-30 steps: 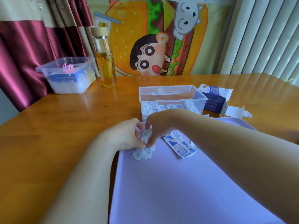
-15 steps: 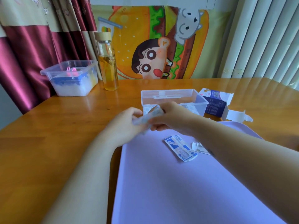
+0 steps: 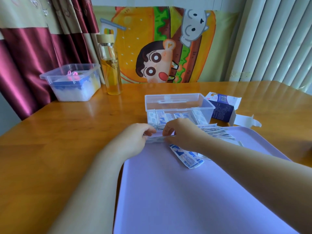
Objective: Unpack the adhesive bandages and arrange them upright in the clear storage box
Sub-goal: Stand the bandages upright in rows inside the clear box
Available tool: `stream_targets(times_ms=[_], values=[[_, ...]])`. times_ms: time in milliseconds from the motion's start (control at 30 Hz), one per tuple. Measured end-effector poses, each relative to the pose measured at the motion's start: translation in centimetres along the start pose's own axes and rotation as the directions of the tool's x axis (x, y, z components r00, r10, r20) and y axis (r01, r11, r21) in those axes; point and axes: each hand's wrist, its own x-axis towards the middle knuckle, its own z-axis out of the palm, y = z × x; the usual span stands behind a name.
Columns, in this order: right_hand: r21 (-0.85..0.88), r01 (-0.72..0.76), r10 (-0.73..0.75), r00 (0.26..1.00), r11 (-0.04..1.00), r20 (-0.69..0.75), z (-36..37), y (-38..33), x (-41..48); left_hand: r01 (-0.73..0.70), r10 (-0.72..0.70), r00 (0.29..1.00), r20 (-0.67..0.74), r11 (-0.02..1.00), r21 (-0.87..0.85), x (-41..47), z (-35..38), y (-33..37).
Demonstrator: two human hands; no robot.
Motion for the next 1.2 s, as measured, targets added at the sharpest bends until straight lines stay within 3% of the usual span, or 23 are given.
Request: stream_targets(times_ms=[300,500,633,700,800,900,1000,1100,1200], values=[[0.06,0.029,-0.03,0.999,0.998,0.018,-0.1,0.0,0.4,0.019,-0.021,0.999,0.03,0.998,0.052,0.3,1.0,0.0],[-0.008,0.03,-0.029,0.999,1.0,0.029,-0.3,0.0,0.7,0.035,-0.039,0.999,0.03,0.993,0.115,0.3,1.1,0.1],[-0.003,0.036,-0.036,0.999,0.999,-0.024,-1.2,0.0,0.5,0.052,-0.052,0.998,-0.019,0.998,0.024,-0.1,0.4,0.6],[0.057,0.086,-0.08,0.992,0.995,-0.097,-2.0,-0.3,0.3,0.046,-0.045,0.999,0.011,0.989,-0.14,-0.3,-0.1,1.1],[0.103,0.191,-0.176,0.975,0.976,-0.138,-3.4,-1.0,-0.3,0.159,-0.057,0.978,0.199,0.822,-0.546,-0.8,-0.5,2.1],[0.137,0.24,-0.222,0.966,0.961,-0.134,-4.5,-1.5,-1.0,0.228,0.006,0.954,0.299,0.633,-0.74,-1.2,-0.4,2.8],[0.154,0.256,-0.231,0.959,0.954,-0.165,-5.1,-1.6,-1.7,0.238,0.005,0.964,0.267,0.436,-0.868,-1.1,-0.3,3.4],[0.091,0.243,-0.241,0.97,0.966,-0.034,-4.5,-1.4,-2.6,0.266,0.013,0.96,0.278,0.246,-0.932,-0.8,0.0,3.7],[-0.072,0.277,-0.279,0.96,0.958,-0.01,-3.0,-1.4,-3.0,0.278,0.095,0.948,0.304,0.222,-0.935,-0.7,0.4,4.0]])
